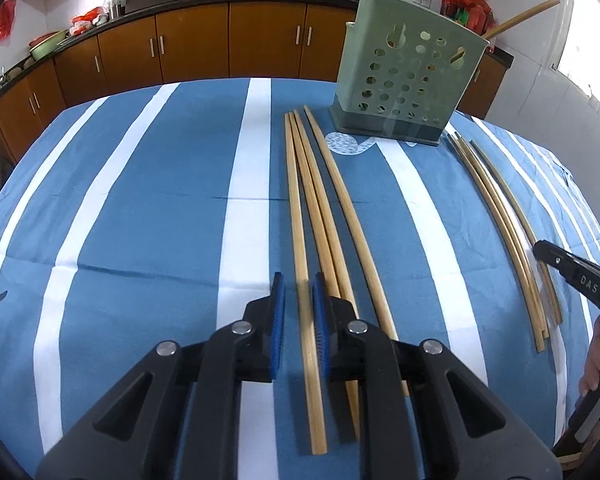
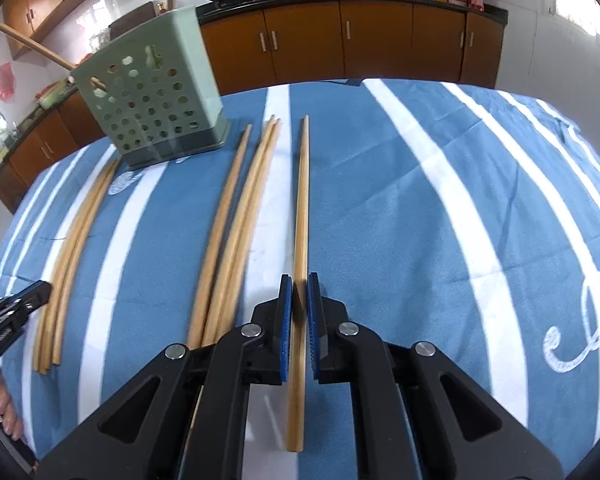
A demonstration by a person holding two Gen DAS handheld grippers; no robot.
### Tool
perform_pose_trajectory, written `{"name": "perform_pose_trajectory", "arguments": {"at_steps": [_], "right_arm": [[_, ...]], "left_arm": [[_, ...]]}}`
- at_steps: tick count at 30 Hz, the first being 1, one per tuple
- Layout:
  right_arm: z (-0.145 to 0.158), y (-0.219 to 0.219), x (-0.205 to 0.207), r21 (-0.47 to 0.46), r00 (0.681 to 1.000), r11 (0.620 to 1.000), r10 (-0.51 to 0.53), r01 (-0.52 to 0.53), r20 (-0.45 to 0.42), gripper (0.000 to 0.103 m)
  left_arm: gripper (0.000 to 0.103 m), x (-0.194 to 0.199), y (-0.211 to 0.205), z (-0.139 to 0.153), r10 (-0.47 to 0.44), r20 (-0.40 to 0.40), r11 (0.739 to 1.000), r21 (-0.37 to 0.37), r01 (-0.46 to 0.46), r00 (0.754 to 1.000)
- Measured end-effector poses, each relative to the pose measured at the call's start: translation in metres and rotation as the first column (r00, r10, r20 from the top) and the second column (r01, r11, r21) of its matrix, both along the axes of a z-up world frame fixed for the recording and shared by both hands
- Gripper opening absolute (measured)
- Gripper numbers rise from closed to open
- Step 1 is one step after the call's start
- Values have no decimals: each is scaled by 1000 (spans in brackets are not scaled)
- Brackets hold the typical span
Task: Organize utensils
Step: 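Lower the right tool onto another chopstick and close it while the left tool grasps one too, then hold the chopsticks in both tools and lift them off the cloth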
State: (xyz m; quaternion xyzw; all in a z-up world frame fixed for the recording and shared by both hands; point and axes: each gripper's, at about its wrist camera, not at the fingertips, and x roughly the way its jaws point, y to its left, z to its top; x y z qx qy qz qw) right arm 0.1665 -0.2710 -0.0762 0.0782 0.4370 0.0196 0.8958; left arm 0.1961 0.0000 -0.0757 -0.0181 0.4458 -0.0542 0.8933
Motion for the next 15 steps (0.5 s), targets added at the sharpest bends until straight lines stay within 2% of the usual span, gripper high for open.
{"name": "perform_pose_trajectory", "arguments": {"at_steps": [1, 5, 10, 15], "right_arm": [[0, 2, -1, -10, 1000, 1000, 5, -4, 5, 9], [0, 3, 1, -34, 1000, 999, 16, -15, 13, 8], [0, -11, 7, -56, 999, 998, -29, 30, 19, 8], [-1, -19, 8, -47, 998, 998, -47, 49, 31, 8]], "left_arm": [[8, 0, -1, 0, 6, 7, 1000, 14, -6, 1000], [8, 5, 8, -1, 37, 9, 999, -1, -37, 999], [8, 18, 41, 0, 125, 3, 992, -4, -125, 992], [9, 23, 55, -1, 133, 10, 991, -19, -132, 991]]}}
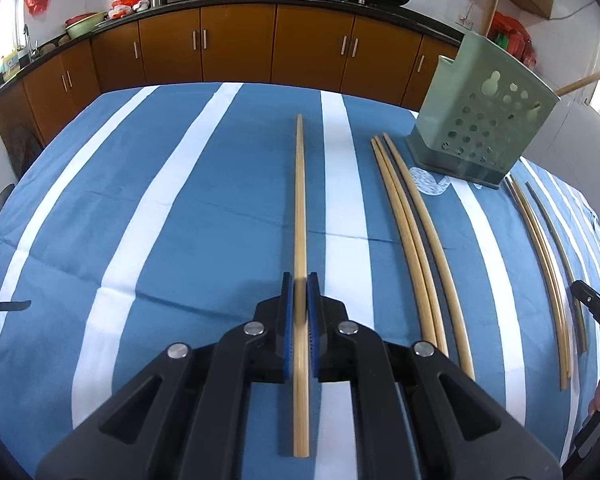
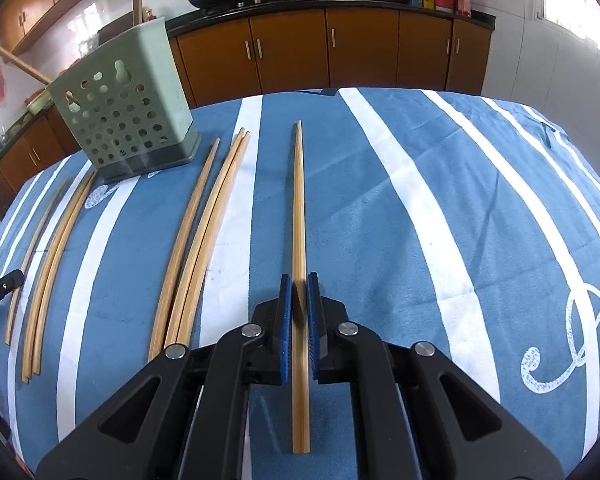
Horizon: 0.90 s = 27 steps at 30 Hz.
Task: Organize utensils
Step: 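Hold the chopsticks in both tools and lift them off the cloth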
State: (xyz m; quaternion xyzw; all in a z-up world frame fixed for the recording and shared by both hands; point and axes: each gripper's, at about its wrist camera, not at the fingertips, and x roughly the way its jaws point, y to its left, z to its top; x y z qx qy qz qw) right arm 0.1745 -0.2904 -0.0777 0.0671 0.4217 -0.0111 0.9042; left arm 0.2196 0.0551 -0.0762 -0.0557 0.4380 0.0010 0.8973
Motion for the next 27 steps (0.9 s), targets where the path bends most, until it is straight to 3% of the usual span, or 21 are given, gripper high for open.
{"name": "perform_pose_trajectory", "arguments": {"at_steps": [3, 10, 27], "right_arm": [[0, 1, 0, -6, 1000, 1000, 0, 0, 0, 9], [0, 2, -1, -5, 1000, 1000, 1, -1, 0, 9], [0, 0, 0, -4, 1000, 1000, 1, -1, 0, 9]], "left_arm": [[9, -1, -2, -1, -3, 8, 1000, 15, 3, 1000], [9, -2, 6, -2, 0, 12, 999, -46, 1, 1000], [9, -2, 5, -2, 1, 12, 998, -55, 0, 1000]]}}
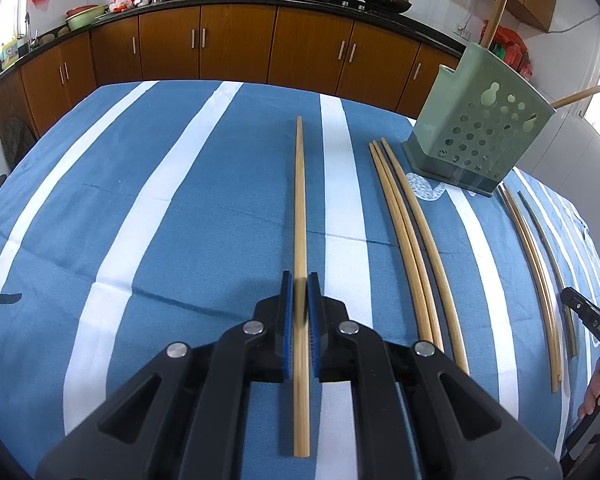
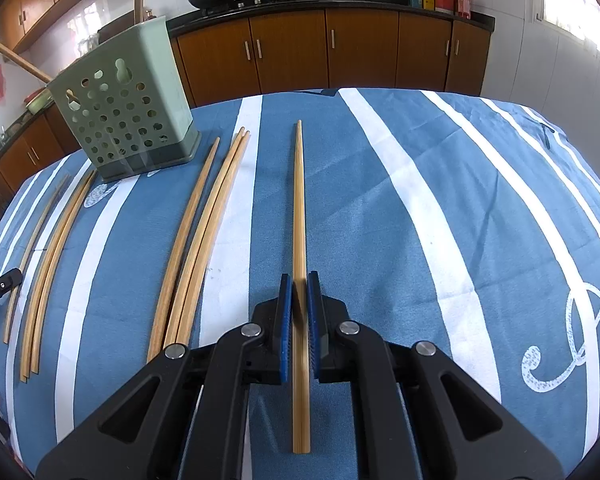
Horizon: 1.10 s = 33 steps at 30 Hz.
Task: Organize utensils
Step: 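Hold the chopsticks in both tools and lift them off the cloth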
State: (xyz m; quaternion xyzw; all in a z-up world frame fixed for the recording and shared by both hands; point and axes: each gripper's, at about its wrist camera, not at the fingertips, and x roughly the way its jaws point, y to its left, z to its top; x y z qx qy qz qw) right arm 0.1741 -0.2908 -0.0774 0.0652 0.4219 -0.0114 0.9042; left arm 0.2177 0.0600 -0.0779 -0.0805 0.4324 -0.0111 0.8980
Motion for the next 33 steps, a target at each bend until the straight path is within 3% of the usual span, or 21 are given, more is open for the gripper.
{"name": "perform_pose_trajectory", "arguments": {"at_steps": [12, 17, 29, 33], "right_arm": [[0, -1, 0, 7, 1000, 1000, -1, 1, 0, 9], [1, 1, -6, -4, 1000, 1000, 1, -1, -1, 9], [2, -1, -12, 17, 1000, 1000, 4, -4, 6, 8], [22, -7, -20, 35, 997, 999, -8, 5, 75, 8]], "left_arm": [[10, -1, 0, 0, 1, 1, 1000, -3, -1, 1000], [10, -8, -7, 0, -19, -4, 998, 54, 19, 1000], [8, -15, -13, 1, -45, -12, 996, 82, 46, 999], [8, -17, -8, 14, -36, 13, 998, 59, 36, 999]]}}
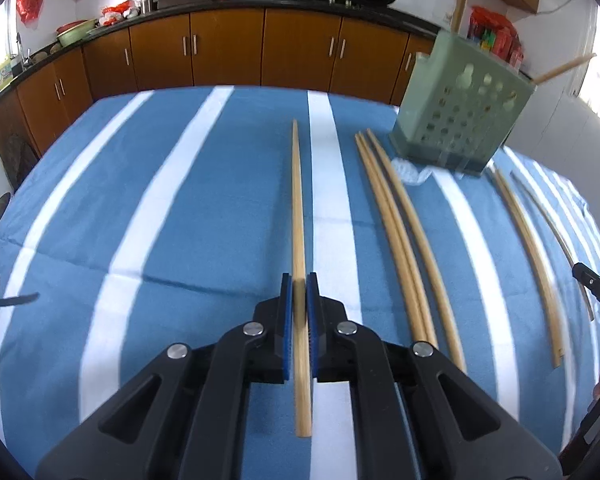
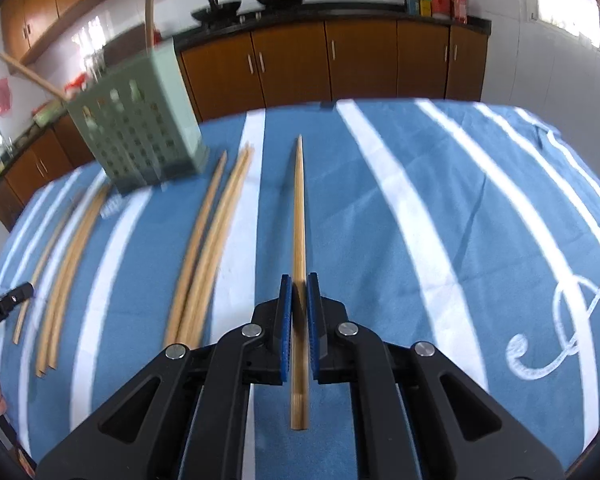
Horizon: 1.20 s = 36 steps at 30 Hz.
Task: Organize utensils
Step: 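Hold the chopsticks in both tools and lift them off the cloth, then carry both chopsticks upright over the green utensil holder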
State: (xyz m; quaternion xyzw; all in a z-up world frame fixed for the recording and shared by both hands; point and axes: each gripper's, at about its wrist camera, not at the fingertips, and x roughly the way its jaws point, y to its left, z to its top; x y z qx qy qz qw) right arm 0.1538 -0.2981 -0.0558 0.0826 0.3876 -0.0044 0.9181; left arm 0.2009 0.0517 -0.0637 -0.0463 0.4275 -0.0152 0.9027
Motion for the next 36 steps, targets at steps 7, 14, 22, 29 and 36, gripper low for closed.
{"name": "perform_pose_trajectory", "arguments": {"at_steps": [7, 14, 22, 29, 36], "right_arm": [[45, -10, -9, 20, 987, 1000, -23, 21, 156, 8], [68, -15, -11, 39, 967, 999, -35, 26, 251, 8], [86, -10, -9, 26, 954, 999, -32, 26, 299, 8], [131, -6, -13, 34, 918, 999, -5, -9, 396, 8], [193, 8, -21, 71, 854, 989, 76, -131, 515, 8]], "left_arm": [[8, -7, 1, 48, -1, 128, 1000, -29, 5, 992], [8, -9, -1, 94, 15, 244, 998, -70, 2, 970], [8, -7, -4, 119, 0, 303, 998, -55, 17, 953], [8, -14, -9, 152, -42, 359, 996, -58, 67, 932], [8, -19, -27, 200, -106, 443, 983, -85, 160, 890]]}}
